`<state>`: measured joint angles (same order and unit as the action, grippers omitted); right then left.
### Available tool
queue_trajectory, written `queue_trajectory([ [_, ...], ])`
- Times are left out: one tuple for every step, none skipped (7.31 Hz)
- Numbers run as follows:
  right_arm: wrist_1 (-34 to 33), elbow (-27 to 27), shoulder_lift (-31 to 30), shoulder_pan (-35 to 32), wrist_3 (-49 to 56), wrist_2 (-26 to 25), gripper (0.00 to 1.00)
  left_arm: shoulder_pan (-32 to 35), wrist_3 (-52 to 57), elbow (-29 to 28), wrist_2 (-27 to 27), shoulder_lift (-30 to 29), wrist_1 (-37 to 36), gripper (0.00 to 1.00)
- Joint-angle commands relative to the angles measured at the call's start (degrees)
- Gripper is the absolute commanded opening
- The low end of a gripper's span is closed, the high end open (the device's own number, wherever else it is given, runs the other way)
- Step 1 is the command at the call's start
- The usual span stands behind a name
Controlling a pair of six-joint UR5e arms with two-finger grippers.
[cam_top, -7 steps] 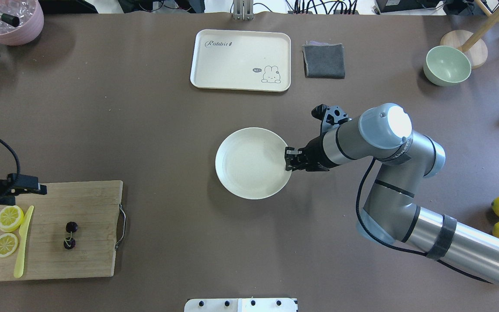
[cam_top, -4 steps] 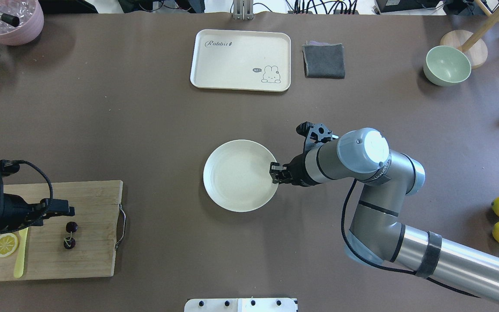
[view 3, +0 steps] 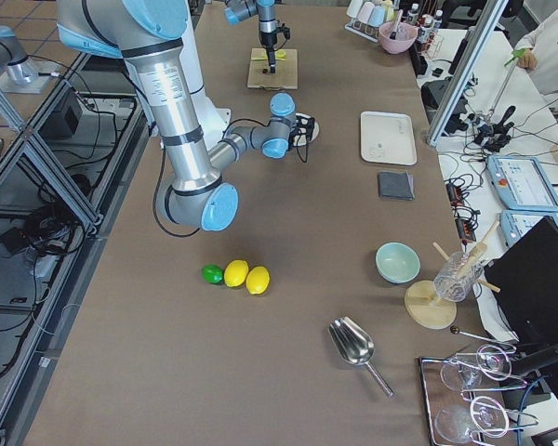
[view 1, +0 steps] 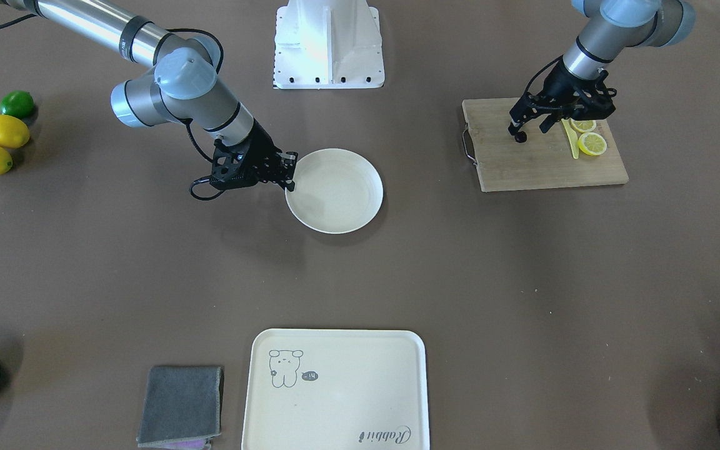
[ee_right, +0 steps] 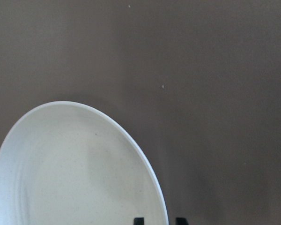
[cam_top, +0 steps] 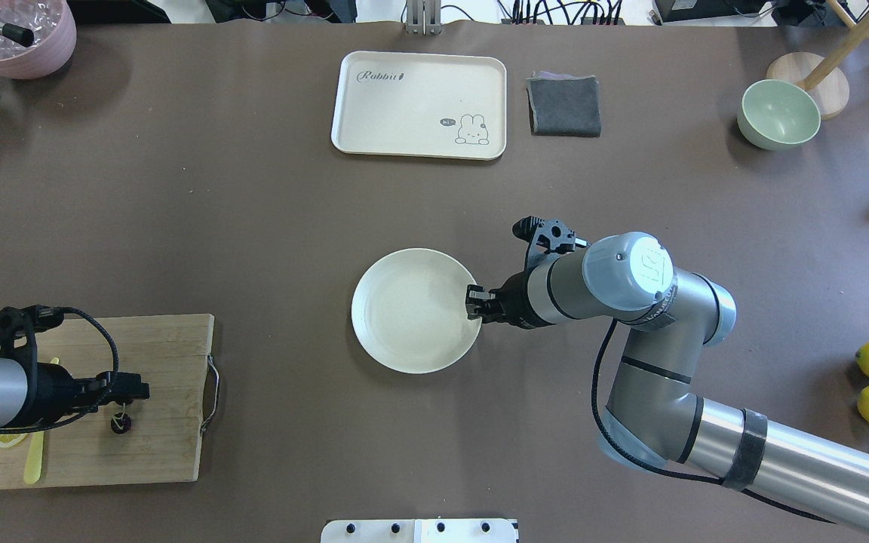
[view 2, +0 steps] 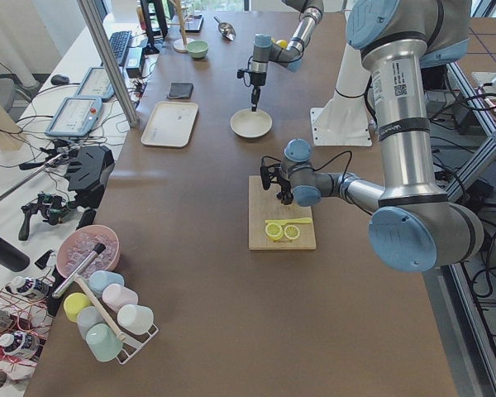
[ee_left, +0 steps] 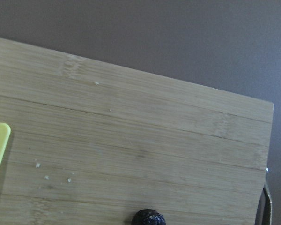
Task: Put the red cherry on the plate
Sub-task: 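Grasp the dark cherries with left gripper while right gripper releases the plate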
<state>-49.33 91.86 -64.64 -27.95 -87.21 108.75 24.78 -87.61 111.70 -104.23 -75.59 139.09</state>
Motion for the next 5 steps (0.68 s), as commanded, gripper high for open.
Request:
queue_trajectory([
  [-0.06, 1.47, -0.48, -3.84, 0.28, 4.69, 1.00, -0.78, -0.01, -0.17, 0.87, 0.00, -0.14, 0.44],
  [-0.06, 1.83, -0.75, -4.12, 0.28, 4.89, 1.00, -0.70, -0.01, -0.26, 0.79, 0.35, -0.14, 0.10],
  [-0.06, 2.00, -0.75, -4.13, 0.28, 4.89, 1.00, -0.61, -0.01, -0.35, 0.87, 0.35, -0.14, 0.01],
  [-0.06, 2.79, -1.27, -4.30, 0.28, 5.06, 1.00, -0.61, -0.01, -0.35, 0.87, 0.35, -0.14, 0.00],
  [-0.06, 4.19, -2.49, -4.30, 0.28, 5.50, 1.00, -0.44, -0.01, -0.26, 0.79, 0.35, -0.14, 0.00],
])
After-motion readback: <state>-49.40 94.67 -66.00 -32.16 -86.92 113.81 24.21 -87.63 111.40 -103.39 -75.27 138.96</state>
